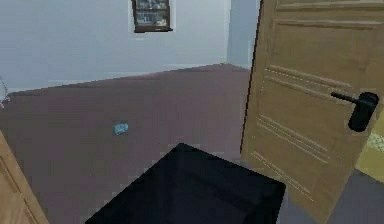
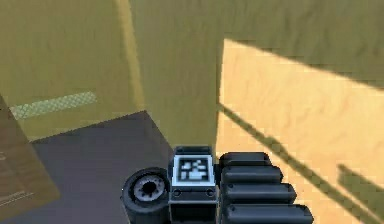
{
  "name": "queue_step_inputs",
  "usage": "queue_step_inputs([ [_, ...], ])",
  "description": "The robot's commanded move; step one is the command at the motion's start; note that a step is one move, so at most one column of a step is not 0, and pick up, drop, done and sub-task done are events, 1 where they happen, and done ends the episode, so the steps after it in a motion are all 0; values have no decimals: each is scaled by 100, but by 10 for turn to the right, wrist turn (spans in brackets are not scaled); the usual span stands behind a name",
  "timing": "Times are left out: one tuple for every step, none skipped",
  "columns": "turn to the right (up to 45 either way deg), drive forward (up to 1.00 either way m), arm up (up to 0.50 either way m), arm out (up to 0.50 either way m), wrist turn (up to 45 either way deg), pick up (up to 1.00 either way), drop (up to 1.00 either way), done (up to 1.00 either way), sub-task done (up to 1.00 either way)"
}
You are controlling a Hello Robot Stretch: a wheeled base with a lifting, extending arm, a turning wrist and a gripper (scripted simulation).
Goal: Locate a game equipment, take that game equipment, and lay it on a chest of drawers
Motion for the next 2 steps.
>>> queue_step_inputs([
  [0, 100, 0, 0, 0, 0, 0, 0, 0],
  [-30, 0, 0, 0, 0, 0, 0, 0, 0],
])
